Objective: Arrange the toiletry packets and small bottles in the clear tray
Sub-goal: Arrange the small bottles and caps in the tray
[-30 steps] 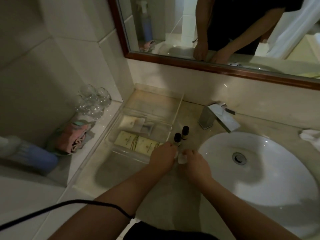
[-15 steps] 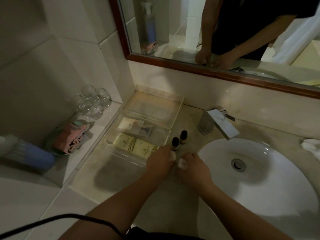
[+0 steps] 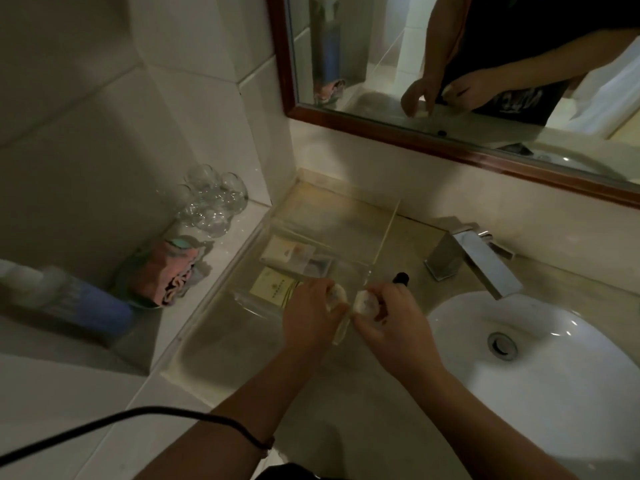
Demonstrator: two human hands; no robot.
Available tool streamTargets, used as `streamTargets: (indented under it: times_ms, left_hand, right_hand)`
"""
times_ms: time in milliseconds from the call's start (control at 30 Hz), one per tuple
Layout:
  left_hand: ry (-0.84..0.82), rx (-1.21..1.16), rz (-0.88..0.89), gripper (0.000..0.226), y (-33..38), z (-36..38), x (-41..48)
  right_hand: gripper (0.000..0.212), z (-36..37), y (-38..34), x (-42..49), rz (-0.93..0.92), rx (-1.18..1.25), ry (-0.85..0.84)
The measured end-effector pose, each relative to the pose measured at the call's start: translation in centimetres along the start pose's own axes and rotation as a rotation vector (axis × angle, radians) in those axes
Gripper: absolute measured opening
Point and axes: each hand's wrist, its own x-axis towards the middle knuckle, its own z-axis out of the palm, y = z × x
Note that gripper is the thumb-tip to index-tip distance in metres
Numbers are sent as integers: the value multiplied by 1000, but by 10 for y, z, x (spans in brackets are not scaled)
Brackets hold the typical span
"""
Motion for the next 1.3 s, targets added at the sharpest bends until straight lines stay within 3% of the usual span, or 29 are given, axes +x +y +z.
streamTargets:
  times_ms: [167,333,467,900,1100,1300]
  left_hand:
    - [-16,43,-31,32,-11,10,27]
    - [-111,189,0,27,-16,28,52]
    - [-126,168,1,16,-19,43,55]
    - [-86,160,45,21,-27,52,47]
    - [-99,175,-29,21,-17,47,44]
    - [-78,208,-73,17,-14,46,42]
  right_hand:
    - [39,5,-24,54,113,-105,-157]
    - [37,11,-28,108,200,-371,-300]
    - [33,23,-24,130,198,-564,-380]
    - [31,43,-16,138,188,-661,-385]
    - [13,55,-17,129,160,-722,-407]
    - [8,59,-16,127,40,-827,-416]
